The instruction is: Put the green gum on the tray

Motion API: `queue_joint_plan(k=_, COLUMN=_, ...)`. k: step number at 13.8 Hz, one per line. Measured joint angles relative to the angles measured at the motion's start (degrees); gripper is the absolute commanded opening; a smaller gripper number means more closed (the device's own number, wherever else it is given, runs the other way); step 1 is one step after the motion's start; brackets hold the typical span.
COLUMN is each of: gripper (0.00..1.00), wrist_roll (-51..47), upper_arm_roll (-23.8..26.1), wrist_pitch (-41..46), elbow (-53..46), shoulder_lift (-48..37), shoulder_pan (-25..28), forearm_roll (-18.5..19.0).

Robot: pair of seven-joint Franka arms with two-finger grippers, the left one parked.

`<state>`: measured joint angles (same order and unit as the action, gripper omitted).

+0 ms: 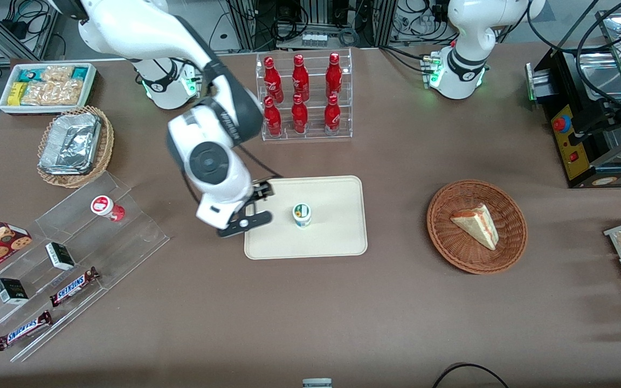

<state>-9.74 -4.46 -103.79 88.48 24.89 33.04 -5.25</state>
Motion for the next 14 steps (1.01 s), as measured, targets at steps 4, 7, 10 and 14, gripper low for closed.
queue_joint_plan(k=4, gripper=1.00, wrist_roll=9.8, upper_arm_roll=-0.1, wrist_pitch=3.9, elbow=0.2, shoulder_lift=-2.1, shoulder_pan=-7.6, forearm_roll=0.0)
queue_joint_plan(k=7, gripper=1.00, wrist_roll=11.3, upper_arm_roll=-0.2, wrist_pitch=4.3, elbow=2.1, shoulder_lift=-5.1, shoulder_pan=-12.7, forearm_roll=0.0)
queue_joint_plan(k=10, gripper=1.00, wrist_roll=11.4, upper_arm_roll=-0.2, wrist_pitch=4.5, elbow=5.0, shoulder_lift=-9.4, shoulder_pan=-17.8, forearm_roll=0.0)
queue_joint_plan(k=14, gripper=1.00, wrist_roll=12.1, upper_arm_roll=-0.1, wrist_pitch=4.6, elbow=8.5, shoulder_lift=-14.9, shoulder_pan=-22.9, forearm_roll=0.1)
